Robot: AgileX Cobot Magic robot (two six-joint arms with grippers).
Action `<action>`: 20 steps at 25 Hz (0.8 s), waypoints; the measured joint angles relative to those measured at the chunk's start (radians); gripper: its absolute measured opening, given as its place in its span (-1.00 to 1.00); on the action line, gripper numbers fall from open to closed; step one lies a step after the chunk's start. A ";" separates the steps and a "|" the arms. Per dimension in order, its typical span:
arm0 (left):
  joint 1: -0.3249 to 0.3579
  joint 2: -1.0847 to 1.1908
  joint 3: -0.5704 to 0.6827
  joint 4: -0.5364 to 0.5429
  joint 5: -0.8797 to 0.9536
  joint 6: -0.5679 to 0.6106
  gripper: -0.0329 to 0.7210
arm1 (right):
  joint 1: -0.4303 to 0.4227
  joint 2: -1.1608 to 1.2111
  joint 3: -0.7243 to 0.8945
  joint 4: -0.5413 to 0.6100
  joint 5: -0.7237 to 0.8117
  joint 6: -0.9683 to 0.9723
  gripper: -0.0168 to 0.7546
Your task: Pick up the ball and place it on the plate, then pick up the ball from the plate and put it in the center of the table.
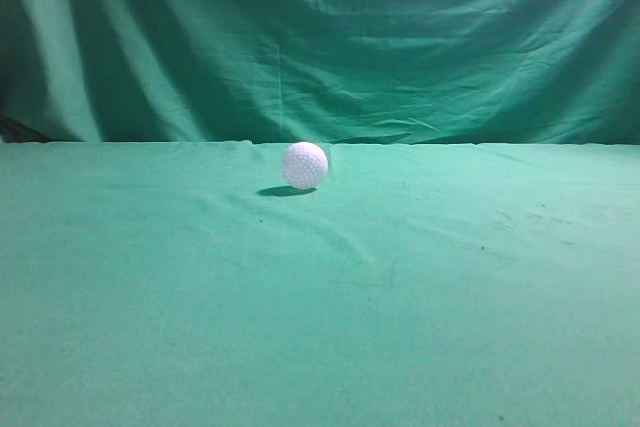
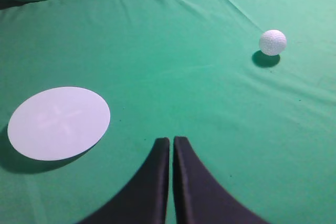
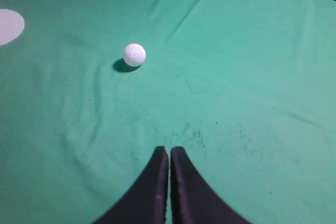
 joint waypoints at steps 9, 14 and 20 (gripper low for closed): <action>0.000 0.000 0.002 -0.082 -0.002 0.002 -0.91 | 0.000 -0.016 0.144 0.002 -0.184 0.002 -0.96; 0.000 0.000 0.002 -0.103 -0.002 0.002 -0.91 | 0.000 -0.021 0.144 0.002 -0.188 0.002 -0.96; -0.002 0.000 0.002 -0.103 -0.002 0.002 -0.91 | 0.000 -0.021 0.144 0.002 -0.151 0.002 -0.96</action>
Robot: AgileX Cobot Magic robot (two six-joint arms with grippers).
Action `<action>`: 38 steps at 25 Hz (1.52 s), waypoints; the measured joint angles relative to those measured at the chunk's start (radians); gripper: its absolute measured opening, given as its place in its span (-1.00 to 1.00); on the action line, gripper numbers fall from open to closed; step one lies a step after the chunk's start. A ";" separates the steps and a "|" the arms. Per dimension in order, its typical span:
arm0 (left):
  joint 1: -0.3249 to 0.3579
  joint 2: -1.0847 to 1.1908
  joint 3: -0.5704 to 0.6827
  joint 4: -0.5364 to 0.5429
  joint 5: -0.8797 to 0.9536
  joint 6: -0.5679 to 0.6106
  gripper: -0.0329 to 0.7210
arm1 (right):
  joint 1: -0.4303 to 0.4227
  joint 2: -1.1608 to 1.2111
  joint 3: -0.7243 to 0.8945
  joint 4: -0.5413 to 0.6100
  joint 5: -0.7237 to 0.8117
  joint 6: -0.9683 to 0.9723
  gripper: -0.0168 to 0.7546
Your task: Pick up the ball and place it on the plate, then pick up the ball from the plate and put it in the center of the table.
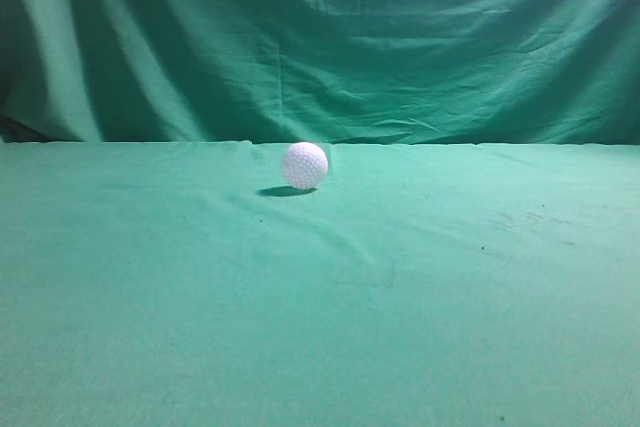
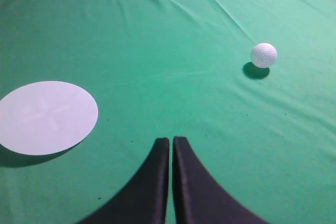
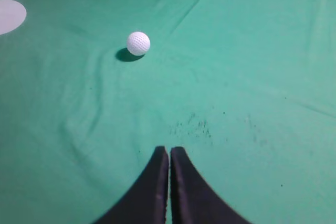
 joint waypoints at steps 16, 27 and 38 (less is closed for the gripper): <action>-0.087 -0.246 0.114 0.294 -0.011 0.000 -0.91 | 0.000 -0.001 0.000 -0.021 0.120 0.000 -0.96; -0.087 -0.340 0.131 0.588 -0.013 0.000 -0.91 | 0.000 -0.062 0.000 -0.073 0.120 0.000 -0.96; -0.087 -0.342 0.131 0.629 0.102 0.000 -0.91 | 0.000 -0.130 0.033 -0.076 0.110 0.000 -0.96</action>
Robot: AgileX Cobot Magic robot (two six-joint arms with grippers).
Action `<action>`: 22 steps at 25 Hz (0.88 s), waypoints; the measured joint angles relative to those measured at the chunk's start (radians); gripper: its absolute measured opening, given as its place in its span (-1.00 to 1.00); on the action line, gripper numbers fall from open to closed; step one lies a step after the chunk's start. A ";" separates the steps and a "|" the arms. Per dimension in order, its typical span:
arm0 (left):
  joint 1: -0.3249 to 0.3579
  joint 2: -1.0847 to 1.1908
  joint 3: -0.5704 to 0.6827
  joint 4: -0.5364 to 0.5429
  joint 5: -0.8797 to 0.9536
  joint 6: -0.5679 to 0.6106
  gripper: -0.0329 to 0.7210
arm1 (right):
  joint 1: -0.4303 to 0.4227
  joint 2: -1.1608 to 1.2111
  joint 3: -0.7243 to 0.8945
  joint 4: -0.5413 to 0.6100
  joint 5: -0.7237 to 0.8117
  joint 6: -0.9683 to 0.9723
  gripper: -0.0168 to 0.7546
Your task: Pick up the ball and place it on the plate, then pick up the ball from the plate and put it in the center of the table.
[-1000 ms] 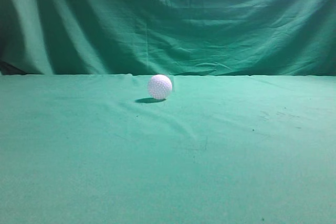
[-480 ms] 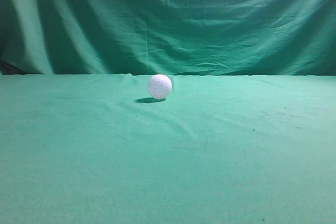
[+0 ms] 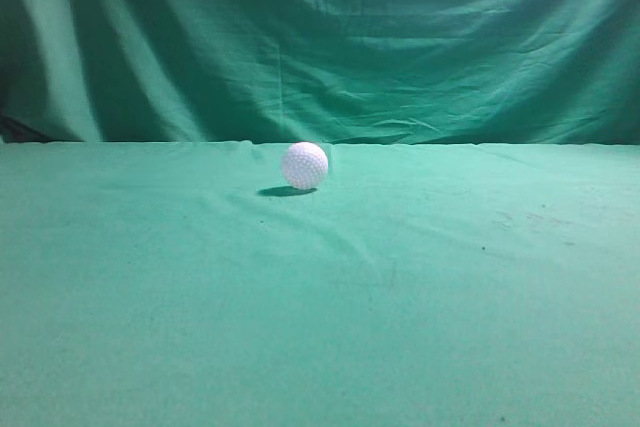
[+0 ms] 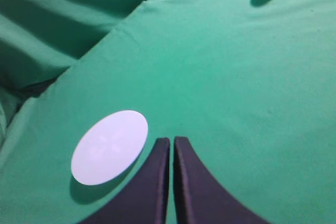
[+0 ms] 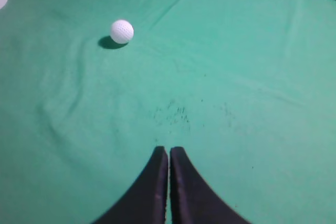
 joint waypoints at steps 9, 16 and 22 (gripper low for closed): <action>0.000 0.000 0.000 0.000 0.042 0.000 -0.91 | 0.000 -0.010 0.078 0.049 -0.008 0.000 -0.96; 0.000 0.000 0.000 0.000 0.044 0.000 -0.91 | 0.000 -0.010 0.118 0.061 -0.033 -0.002 -0.96; 0.000 0.000 0.000 0.000 0.044 0.000 -0.91 | 0.000 -0.010 0.118 0.061 -0.041 -0.002 -0.96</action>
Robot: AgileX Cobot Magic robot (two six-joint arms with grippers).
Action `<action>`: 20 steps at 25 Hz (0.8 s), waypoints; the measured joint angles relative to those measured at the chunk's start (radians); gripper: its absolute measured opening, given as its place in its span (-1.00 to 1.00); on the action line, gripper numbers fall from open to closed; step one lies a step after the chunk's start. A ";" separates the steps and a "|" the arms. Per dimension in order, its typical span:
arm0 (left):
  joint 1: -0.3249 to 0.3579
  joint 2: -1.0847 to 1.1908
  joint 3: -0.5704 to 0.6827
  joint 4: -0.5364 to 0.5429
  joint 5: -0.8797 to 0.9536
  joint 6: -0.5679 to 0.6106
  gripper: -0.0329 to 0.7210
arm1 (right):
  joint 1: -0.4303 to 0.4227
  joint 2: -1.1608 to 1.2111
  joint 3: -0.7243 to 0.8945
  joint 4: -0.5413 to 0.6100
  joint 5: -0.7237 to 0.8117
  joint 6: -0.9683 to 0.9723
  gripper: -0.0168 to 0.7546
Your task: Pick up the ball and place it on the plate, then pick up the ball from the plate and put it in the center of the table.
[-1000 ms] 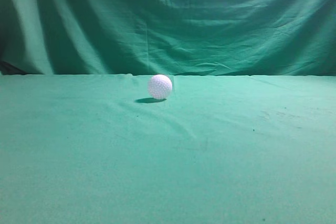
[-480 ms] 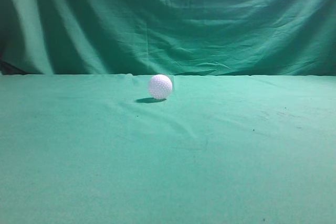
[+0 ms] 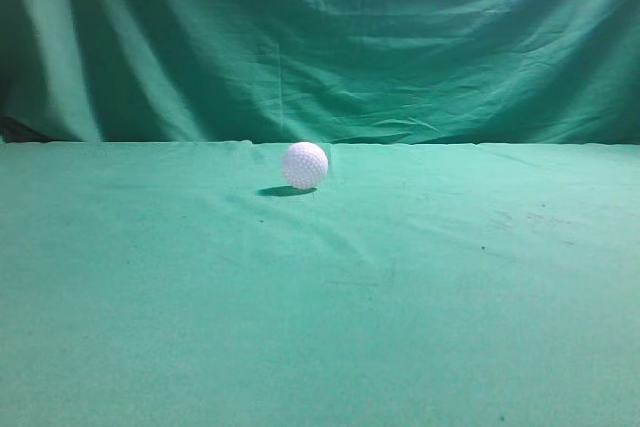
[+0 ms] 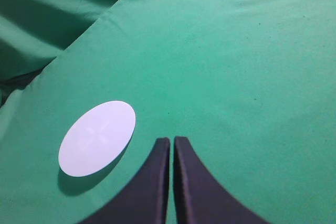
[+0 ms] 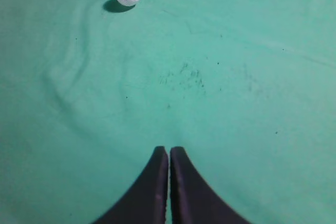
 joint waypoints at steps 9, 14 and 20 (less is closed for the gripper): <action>0.000 0.000 0.000 0.000 0.002 0.000 -0.91 | -0.092 -0.102 0.119 -0.036 -0.289 -0.031 -0.96; 0.000 0.000 0.000 0.000 0.002 0.000 -0.91 | -0.225 -0.223 0.203 -0.026 -0.344 0.005 -0.96; 0.000 0.000 0.000 0.000 0.002 0.000 -0.91 | -0.350 -0.340 0.204 -0.023 -0.212 0.026 -0.96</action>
